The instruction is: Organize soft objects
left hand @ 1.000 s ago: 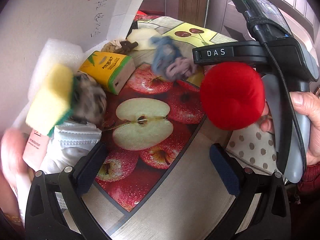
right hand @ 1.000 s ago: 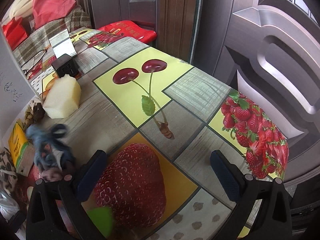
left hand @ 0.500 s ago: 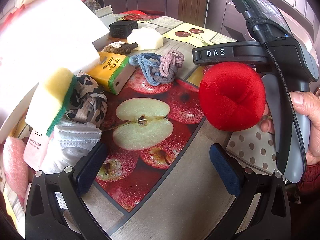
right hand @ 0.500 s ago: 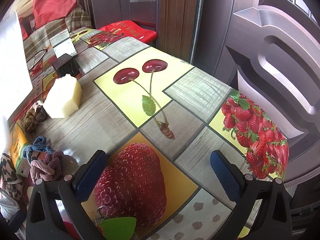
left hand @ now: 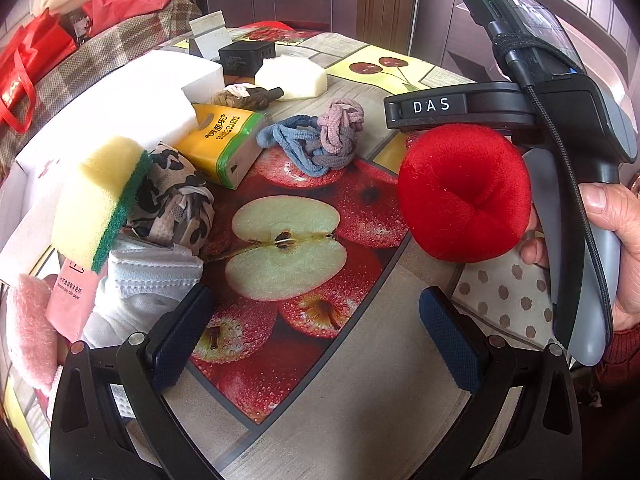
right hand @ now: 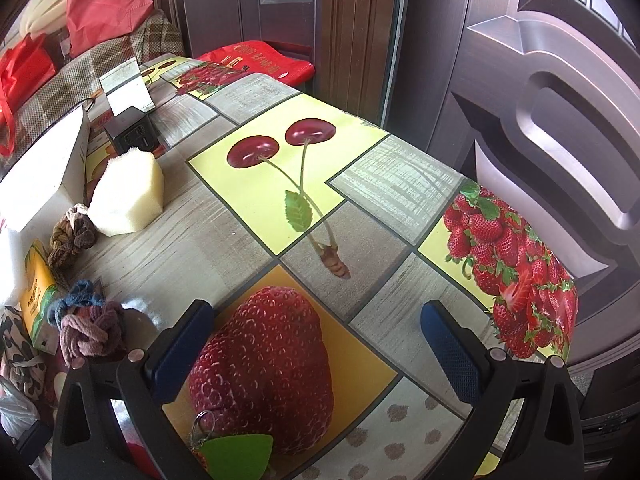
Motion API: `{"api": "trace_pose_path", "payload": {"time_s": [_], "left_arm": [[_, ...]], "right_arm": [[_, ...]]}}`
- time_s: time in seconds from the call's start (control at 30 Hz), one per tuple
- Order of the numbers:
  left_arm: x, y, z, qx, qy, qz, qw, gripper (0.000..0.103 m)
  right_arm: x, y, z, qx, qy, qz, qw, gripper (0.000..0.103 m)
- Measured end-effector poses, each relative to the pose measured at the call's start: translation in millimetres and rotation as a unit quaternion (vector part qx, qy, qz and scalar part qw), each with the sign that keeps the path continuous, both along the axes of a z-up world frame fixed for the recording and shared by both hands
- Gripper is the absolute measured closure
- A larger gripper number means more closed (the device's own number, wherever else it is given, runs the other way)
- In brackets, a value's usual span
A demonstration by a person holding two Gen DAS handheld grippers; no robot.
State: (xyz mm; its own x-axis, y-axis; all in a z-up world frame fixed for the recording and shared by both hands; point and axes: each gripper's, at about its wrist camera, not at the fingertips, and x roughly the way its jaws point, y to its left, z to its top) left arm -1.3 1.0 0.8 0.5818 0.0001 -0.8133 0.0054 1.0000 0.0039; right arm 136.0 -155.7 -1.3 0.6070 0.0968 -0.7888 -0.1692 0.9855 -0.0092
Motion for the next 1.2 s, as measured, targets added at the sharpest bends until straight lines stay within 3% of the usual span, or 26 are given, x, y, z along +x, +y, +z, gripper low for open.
{"api": "trace_pose_path", "payload": {"time_s": [0.67,0.83,1.03,1.2], "left_arm": [[0.1,-0.3,0.1,0.000,0.000,0.000,1.0000,0.001],[2.7,0.5,0.5,-0.005,-0.001,-0.023,0.9997,0.001],[-14.2,20.2,25.5,-0.125,-0.020,-0.052,0.9905,0.001],[-59.2,55.0,85.4,-0.190,-0.118,-0.016,0.9745,0.000]], "right_arm": [[3.0,7.8,-0.8,0.001,0.000,0.001,1.000,0.000],[3.1,8.1,-0.9,0.001,0.000,0.000,1.000,0.000],[3.3,10.6,-0.9,0.002,0.000,0.000,1.000,0.000],[2.8,9.8,1.4,0.023,-0.005,0.006,1.000,0.000]]}}
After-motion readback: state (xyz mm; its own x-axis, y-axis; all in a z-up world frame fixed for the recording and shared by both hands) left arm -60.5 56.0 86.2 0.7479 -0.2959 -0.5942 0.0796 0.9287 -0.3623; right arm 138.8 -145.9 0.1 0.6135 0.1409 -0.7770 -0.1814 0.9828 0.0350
